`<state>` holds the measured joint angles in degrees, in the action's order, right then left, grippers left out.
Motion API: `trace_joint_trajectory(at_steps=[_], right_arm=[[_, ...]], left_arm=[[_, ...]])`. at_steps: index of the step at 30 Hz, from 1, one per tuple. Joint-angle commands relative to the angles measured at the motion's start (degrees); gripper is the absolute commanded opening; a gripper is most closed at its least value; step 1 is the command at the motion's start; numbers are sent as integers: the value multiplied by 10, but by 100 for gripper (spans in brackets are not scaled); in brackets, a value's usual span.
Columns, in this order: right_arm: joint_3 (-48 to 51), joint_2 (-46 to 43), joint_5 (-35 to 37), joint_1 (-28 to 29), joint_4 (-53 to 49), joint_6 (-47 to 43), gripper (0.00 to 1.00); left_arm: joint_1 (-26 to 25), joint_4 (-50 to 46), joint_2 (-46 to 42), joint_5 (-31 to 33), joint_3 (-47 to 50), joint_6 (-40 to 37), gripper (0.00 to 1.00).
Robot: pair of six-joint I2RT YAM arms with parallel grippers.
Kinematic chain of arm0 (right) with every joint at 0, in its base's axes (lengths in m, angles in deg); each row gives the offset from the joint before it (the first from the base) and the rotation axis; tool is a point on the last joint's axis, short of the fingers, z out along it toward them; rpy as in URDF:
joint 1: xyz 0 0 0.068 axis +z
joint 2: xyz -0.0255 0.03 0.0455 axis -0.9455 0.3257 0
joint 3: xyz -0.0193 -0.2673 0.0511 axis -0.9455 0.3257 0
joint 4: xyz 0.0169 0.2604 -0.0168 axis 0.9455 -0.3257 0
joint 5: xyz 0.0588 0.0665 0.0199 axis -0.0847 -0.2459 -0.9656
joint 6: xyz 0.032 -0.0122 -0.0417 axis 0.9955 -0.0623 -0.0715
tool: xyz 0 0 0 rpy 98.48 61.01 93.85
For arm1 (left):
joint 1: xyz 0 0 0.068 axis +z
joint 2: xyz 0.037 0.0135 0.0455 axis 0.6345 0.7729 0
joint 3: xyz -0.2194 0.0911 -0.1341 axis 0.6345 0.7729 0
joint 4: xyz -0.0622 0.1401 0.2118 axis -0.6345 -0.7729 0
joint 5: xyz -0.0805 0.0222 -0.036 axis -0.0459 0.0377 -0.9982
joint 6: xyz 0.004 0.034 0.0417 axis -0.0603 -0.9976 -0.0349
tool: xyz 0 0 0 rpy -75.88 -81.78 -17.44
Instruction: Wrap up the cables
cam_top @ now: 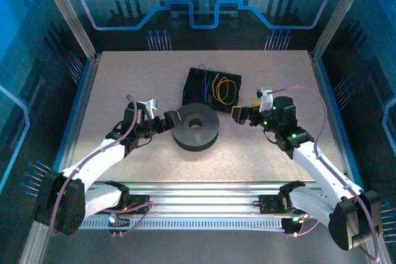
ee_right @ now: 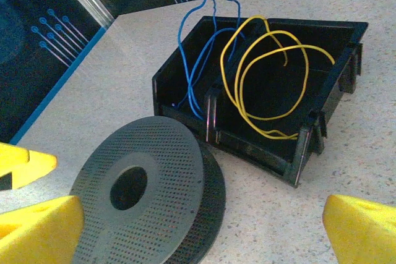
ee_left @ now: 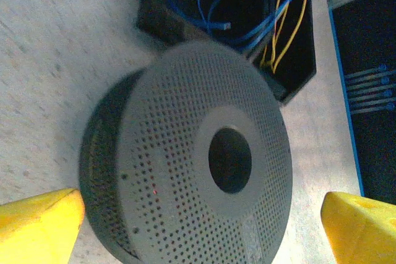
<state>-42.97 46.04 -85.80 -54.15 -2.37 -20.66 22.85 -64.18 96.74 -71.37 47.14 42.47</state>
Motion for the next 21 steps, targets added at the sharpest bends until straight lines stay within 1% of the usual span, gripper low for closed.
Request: trace_joint_trajectory(at_steps=[1,3,7,8,9,11,13,16,17,19,21], right_arm=[[-17,7,14,5,-26,-21,100],[-18,8,10,6,-26,-21,100],[-19,7,7,6,-30,-21,100],[-19,7,6,6,-30,-21,99],[-19,6,5,6,-30,-22,98],[-19,5,4,6,-30,-21,97],[-19,5,3,6,-30,-22,96],[-19,7,1,6,-28,-22,94],[-19,9,1,6,-28,-20,94],[-19,12,1,6,-28,-19,93],[-20,14,-1,6,-28,-18,93]], left_arm=[[-8,28,48,-56,-10,31,99],[-8,57,78,-63,-4,46,98],[-7,116,131,-107,-5,75,90],[-8,136,144,-120,-4,85,87],[-8,159,154,-131,-4,96,81],[-8,191,169,-145,-3,112,75],[-8,211,183,-157,-5,121,63],[-8,224,194,-165,-8,126,40],[-8,223,191,-166,-8,125,30],[-8,210,179,-163,-10,118,16],[-9,167,155,-155,-19,100,4]])
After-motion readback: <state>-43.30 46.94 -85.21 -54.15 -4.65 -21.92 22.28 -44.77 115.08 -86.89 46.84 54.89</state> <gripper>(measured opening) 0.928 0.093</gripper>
